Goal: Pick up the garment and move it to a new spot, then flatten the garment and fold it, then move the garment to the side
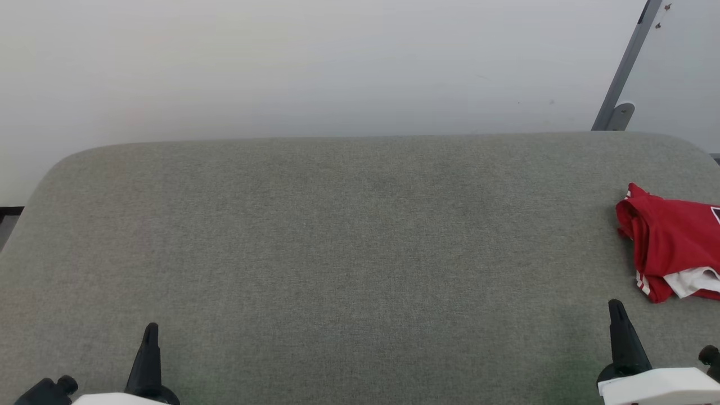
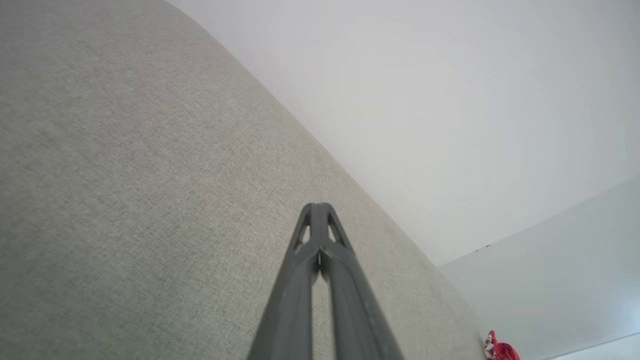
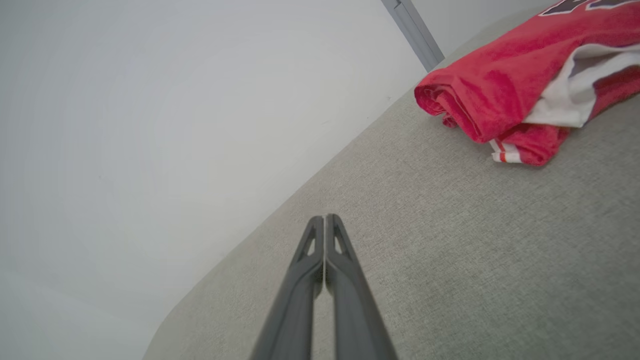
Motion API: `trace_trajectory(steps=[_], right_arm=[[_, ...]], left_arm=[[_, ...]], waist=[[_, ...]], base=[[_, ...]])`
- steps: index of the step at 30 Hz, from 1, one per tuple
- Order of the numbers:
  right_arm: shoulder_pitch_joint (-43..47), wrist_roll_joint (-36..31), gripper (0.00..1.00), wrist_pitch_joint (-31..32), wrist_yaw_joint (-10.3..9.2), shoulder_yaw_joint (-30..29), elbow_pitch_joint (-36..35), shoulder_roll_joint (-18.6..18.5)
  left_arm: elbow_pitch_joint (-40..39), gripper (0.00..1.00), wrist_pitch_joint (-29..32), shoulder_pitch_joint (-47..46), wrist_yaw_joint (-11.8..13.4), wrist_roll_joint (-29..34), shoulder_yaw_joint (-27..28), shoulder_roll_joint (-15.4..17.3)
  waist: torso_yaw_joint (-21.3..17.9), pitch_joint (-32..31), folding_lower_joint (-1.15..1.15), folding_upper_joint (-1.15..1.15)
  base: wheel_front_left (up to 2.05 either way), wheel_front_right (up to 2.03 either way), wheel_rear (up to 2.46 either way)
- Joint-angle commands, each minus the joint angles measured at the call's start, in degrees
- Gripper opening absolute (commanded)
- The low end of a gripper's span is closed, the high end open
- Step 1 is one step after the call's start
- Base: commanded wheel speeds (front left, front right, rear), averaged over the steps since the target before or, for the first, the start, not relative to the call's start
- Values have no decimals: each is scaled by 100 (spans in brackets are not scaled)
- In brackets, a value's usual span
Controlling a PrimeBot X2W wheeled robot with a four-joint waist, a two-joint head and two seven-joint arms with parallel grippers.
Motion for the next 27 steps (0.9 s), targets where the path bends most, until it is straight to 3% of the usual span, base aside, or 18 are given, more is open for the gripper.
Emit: trace_trajectory(steps=[1, 27], right_arm=[[-151, 160, 0, 60, -1, 5, -50, -8], [-505, 1813, 0, 511, -2, 35, 69, 6]], left_arm=[[-56, 0, 39, -152, -12, -169, 38, 27], [37, 0, 491, -558, -19, -1578, 116, -165]], waist=[[0, 2, 0, 0], [-8, 73, 0, 0]], base=[[0, 0, 0], [0, 0, 0]])
